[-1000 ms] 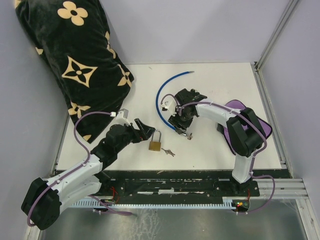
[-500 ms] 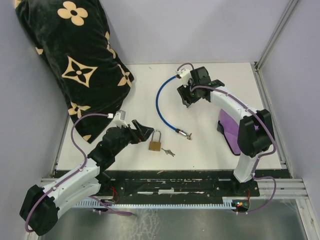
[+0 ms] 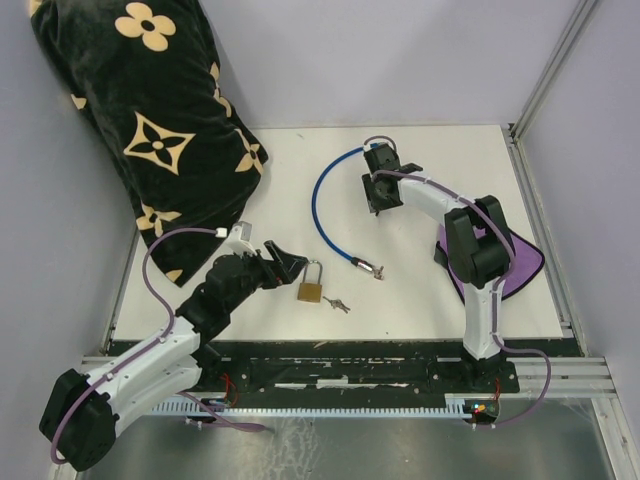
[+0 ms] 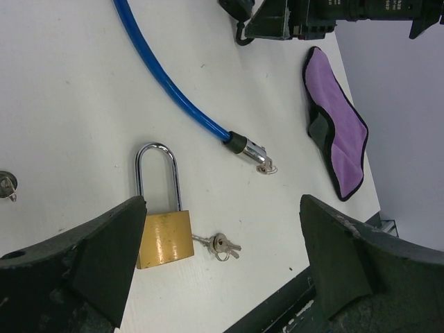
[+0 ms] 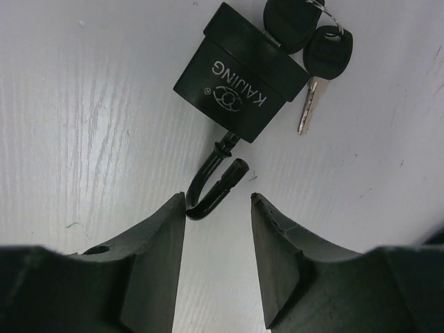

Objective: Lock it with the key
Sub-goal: Pick up the lock from the center of the board.

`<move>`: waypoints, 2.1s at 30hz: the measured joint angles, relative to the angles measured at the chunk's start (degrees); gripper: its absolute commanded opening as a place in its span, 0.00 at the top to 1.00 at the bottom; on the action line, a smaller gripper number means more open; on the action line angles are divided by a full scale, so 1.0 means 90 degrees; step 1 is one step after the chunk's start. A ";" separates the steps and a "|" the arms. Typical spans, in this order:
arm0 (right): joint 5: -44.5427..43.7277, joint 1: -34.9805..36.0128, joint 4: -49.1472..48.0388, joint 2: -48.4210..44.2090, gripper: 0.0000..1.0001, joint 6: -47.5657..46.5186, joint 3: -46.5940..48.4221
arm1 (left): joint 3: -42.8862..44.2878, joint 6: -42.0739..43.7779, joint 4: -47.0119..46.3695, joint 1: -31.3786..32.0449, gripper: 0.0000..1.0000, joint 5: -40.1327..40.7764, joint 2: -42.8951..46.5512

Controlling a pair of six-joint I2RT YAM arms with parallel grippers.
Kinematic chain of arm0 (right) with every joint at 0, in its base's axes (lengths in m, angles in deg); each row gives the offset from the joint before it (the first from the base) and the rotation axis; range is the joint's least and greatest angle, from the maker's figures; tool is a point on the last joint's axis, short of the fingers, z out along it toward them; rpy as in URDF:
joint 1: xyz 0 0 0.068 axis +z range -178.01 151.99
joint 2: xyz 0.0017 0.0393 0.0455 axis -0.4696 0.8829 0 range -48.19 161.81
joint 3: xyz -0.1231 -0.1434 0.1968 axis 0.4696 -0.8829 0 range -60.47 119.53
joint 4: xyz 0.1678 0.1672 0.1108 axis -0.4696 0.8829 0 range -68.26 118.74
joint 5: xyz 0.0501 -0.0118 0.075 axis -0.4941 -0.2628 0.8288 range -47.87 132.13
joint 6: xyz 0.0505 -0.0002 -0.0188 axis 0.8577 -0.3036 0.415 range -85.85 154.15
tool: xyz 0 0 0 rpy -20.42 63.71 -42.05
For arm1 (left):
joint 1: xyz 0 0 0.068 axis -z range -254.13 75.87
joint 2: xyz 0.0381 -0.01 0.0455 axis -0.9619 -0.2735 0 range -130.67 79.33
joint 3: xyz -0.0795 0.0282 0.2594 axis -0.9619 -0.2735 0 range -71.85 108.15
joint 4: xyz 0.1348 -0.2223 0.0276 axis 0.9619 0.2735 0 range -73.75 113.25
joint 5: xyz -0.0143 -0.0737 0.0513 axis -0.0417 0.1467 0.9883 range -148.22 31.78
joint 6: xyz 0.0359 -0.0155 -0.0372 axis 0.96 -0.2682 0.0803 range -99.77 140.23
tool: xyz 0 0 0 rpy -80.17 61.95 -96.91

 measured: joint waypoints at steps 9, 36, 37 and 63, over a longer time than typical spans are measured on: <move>-0.0277 0.0000 -0.0250 0.0418 0.70 0.0325 0.0085 | -0.0005 -0.0002 -0.0029 0.0000 0.04 -0.0034 -0.0134; 0.2268 -0.0605 -0.0170 -0.3451 0.98 -0.2429 -0.1030 | -0.0056 0.3347 -0.3126 0.1328 0.11 -0.1700 -0.0316; 0.2601 -0.0622 -0.0032 -0.3606 0.98 -0.2535 -0.1042 | -0.0019 0.3745 -0.3220 0.1496 0.11 -0.1736 -0.0340; 0.6955 -0.0675 0.3650 -0.3956 0.98 -0.4840 -0.0843 | 0.1219 1.1057 -0.1501 0.2810 0.04 -0.0678 -0.0687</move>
